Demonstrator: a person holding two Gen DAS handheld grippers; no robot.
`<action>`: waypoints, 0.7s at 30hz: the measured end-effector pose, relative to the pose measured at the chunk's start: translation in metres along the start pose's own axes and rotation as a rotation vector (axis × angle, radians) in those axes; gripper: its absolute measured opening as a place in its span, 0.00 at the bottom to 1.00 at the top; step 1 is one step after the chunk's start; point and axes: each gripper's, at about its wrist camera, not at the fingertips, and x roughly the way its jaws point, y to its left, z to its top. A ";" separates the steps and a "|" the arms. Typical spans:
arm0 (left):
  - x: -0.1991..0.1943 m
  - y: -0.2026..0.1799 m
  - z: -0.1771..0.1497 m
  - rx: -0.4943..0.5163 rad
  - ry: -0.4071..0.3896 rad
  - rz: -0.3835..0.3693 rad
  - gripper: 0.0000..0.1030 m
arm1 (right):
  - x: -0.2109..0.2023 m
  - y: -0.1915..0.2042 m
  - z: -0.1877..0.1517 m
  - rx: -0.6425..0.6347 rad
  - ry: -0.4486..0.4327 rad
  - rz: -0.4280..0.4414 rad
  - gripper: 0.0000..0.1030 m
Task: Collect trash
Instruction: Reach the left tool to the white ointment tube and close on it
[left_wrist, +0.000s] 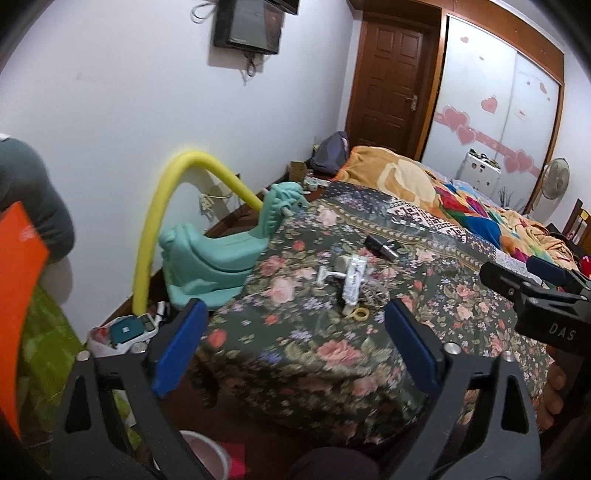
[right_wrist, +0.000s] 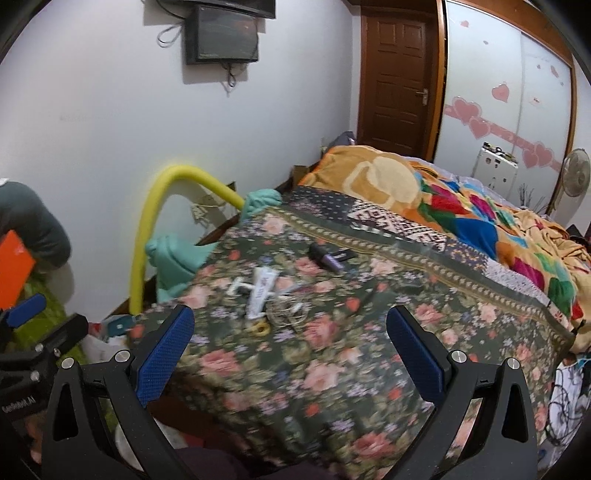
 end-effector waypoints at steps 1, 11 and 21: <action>0.009 -0.004 0.002 0.000 0.010 -0.009 0.89 | 0.006 -0.005 0.001 -0.001 0.010 -0.002 1.00; 0.106 -0.043 0.011 0.045 0.135 -0.077 0.73 | 0.079 -0.047 0.002 0.023 0.100 0.014 1.00; 0.202 -0.048 -0.002 0.006 0.313 -0.157 0.50 | 0.157 -0.049 -0.003 0.101 0.261 0.221 0.66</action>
